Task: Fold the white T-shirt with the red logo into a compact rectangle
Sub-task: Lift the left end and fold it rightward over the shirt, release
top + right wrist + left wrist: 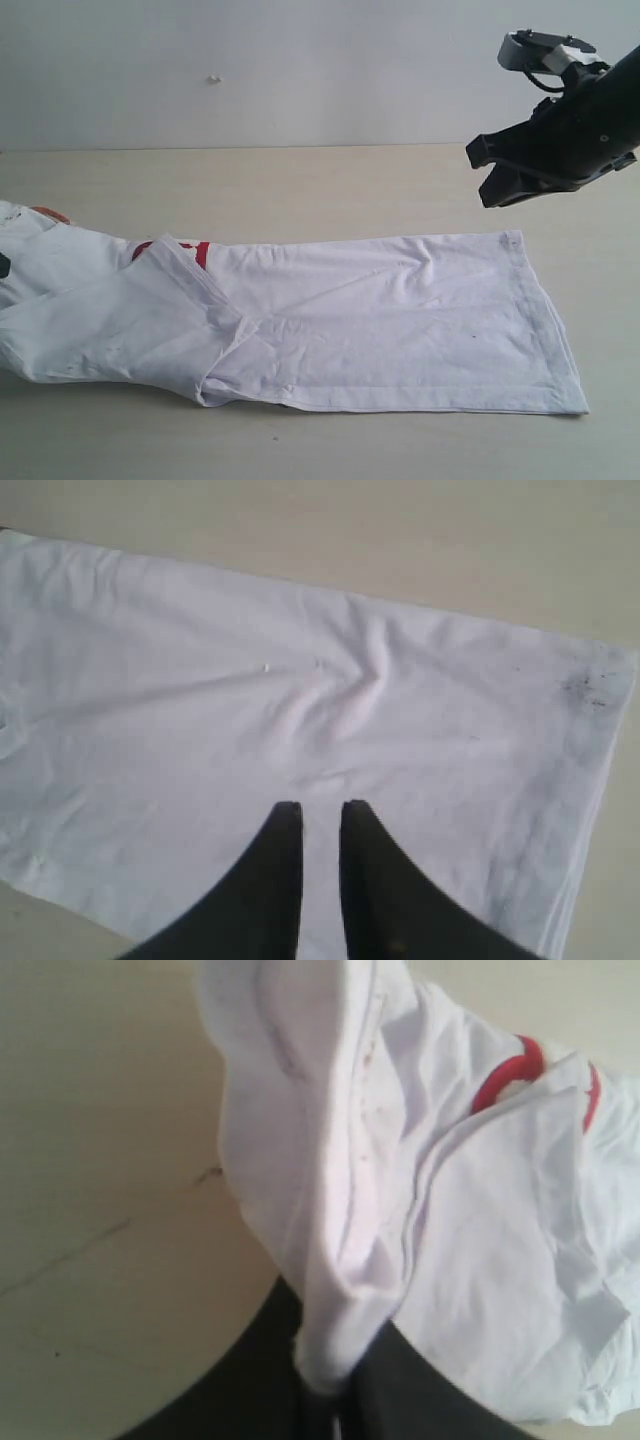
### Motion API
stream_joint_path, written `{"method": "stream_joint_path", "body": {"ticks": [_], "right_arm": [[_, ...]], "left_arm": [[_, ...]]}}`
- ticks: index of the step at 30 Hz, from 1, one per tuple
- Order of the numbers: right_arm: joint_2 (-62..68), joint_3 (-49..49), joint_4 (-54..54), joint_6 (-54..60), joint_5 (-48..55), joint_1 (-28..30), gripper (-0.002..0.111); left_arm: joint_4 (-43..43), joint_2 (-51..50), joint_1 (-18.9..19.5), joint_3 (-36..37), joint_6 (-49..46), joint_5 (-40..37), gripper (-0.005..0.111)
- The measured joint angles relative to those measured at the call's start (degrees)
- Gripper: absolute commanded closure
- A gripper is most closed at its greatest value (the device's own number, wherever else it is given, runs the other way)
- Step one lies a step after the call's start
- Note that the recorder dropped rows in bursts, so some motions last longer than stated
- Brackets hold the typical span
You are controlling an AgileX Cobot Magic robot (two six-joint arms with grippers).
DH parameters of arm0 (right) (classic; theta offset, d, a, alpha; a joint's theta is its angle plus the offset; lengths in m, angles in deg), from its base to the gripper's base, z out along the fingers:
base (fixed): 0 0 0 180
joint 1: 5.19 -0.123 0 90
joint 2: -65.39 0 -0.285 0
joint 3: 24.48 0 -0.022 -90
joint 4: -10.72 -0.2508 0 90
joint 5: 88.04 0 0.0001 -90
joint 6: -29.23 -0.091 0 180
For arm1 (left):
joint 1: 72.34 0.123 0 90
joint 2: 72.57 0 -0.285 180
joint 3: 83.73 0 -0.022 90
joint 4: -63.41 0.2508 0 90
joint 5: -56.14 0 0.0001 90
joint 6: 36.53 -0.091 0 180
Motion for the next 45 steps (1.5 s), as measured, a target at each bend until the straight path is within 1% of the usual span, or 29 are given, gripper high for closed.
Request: {"method": "stream_joint_path", "body": {"ticks": [2,5,8,12,14,21,27,28,29,30,31,32,33,35,36,37,38,39,40,41,42,45], "right_arm": [[0.0,-1.9,-0.1,0.0,2.4,0.0,0.092],[-0.2,-4.2,-0.4,0.0,4.8,0.0,0.092],[-0.2,-4.9,-0.8,0.0,5.6,0.0,0.092],[-0.3,-5.8,-0.7,0.0,6.5,0.0,0.092],[-1.1,-6.3,-0.6,0.0,7.0,0.3,0.092],[-8.4,-6.8,-0.5,-1.0,7.1,2.8,0.092],[-13.8,-6.8,-0.4,-1.4,8.0,3.2,0.092],[-15.7,-6.8,0.3,-2.3,8.6,3.3,0.091],[-16.5,-6.8,0.7,-2.8,8.7,3.5,0.085],[-18.7,-6.8,1.5,-3.6,8.9,4.0,0.081],[-19.7,-6.8,1.9,-3.9,8.9,4.3,0.074],[-21.4,-6.8,2.3,-4.3,8.9,4.6,0.071],[-22.1,-6.8,2.4,-4.6,8.9,4.7,0.068],[-23.0,-6.8,2.7,-5.4,9.0,4.7,0.068],[-23.0,-6.8,2.7,-5.5,9.0,4.7,0.068],[-22.9,-6.8,2.9,-5.5,9.1,4.7,0.068],[-22.9,-6.8,2.9,-5.5,9.1,4.7,0.068],[-22.9,-6.8,2.9,-5.5,9.1,4.7,0.068],[-22.8,-6.8,2.9,-5.5,9.1,4.7,0.068],[-22.7,-6.8,2.9,-5.5,9.1,4.7,0.068],[-22.4,-6.8,3.0,-5.6,9.2,4.7,0.068],[-22.1,-6.8,3.1,-5.7,9.9,4.7,0.068]], "left_arm": [[-0.4,0.4,-1.1,-0.4,0.0,-0.3,0.107],[-1.1,0.9,-4.0,-2.4,-0.1,-1.6,0.107],[-1.8,1.0,-7.7,-4.4,0.0,-2.9,0.107],[-2.4,1.0,-13.9,-7.0,1.1,-3.4,0.107],[-2.8,1.0,-17.6,-8.4,1.8,-3.4,0.107],[-3.8,1.0,-27.6,-13.2,5.0,-1.7,0.107],[-7.8,-0.8,-35.6,-19.0,6.4,0.2,0.107],[-8.6,-2.6,-38.8,-21.2,6.5,0.8,0.107],[-8.8,-3.7,-40.2,-22.2,6.5,1.3,0.107],[-9.2,-6.2,-43.6,-24.0,6.5,2.6,0.107],[-9.5,-7.7,-45.3,-24.8,6.5,3.0,0.107],[-9.8,-10.4,-48.4,-26.1,6.5,4.2,0.107],[-10.4,-12.6,-50.3,-26.9,6.0,4.8,0.107],[-12.5,-19.6,-55.1,-32.1,4.2,6.2,0.107],[-13.3,-21.3,-56.1,-34.0,4.0,6.2,0.104],[-14.3,-23.7,-57.6,-37.6,3.9,6.0,0.101],[-14.6,-24.7,-58.0,-39.2,3.7,5.7,0.095],[-14.7,-25.7,-58.4,-40.6,3.7,5.4,0.087],[-15.0,-26.5,-58.7,-42.5,3.6,4.7,0.072],[-15.0,-27.1,-59.1,-43.9,3.6,4.1,0.049],[-14.2,-27.4,-59.2,-45.0,4.1,3.7,0.04],[-9.9,-27.4,-58.7,-46.5,8.0,2.1,0.041]]}}
